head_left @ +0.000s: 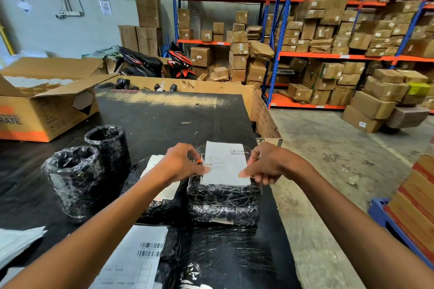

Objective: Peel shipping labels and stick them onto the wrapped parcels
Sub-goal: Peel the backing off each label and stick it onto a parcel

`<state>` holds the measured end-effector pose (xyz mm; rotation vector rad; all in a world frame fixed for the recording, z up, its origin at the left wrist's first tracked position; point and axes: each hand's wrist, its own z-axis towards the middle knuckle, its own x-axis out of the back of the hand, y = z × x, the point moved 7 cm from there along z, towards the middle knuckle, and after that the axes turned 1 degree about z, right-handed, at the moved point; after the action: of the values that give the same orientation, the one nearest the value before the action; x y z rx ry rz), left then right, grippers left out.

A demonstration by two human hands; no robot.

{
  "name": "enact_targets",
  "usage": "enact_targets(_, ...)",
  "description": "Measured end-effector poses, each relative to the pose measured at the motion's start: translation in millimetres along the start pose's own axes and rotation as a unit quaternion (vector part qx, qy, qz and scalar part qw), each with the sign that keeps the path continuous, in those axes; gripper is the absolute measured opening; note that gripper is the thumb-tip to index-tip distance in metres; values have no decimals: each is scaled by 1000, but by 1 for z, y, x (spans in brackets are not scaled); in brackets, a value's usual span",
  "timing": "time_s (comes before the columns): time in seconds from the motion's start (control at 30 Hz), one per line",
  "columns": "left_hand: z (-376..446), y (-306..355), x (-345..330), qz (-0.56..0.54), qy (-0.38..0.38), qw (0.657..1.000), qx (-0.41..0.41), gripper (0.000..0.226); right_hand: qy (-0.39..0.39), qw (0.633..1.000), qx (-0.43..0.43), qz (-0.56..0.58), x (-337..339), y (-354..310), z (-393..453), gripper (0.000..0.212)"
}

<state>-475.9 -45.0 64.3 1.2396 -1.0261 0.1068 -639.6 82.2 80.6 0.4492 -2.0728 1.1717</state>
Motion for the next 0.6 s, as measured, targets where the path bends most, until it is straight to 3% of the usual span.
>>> enact_targets(0.07,-1,7,0,91,13,995,-49,45,83,991,37,-101,11,-9,6,30)
enact_targets(0.13,1,5,-10,178,-5,981,-81,67,139,977,105,-124,10,-21,17,31)
enact_targets(0.2,1,-8,-26,185,-66,979,-55,86,94,970,171,-146,-12,-28,32,41)
enact_targets(0.27,-4,-21,-40,130,-128,983,-10,78,37,960,211,-180,-36,-30,46,47)
enact_targets(0.33,-7,-24,-43,125,-131,984,-4,70,22,951,236,-199,-48,-36,58,48)
enact_targets(0.43,-6,-22,-37,145,-89,985,-11,67,19,956,220,-193,-48,-45,78,49)
enact_targets(0.53,-9,-21,-38,99,-87,991,-7,66,74,970,140,-182,-32,-31,91,57)
enact_targets(0.6,-13,-19,-39,73,-94,993,-1,66,115,986,76,-97,-23,-8,86,66)
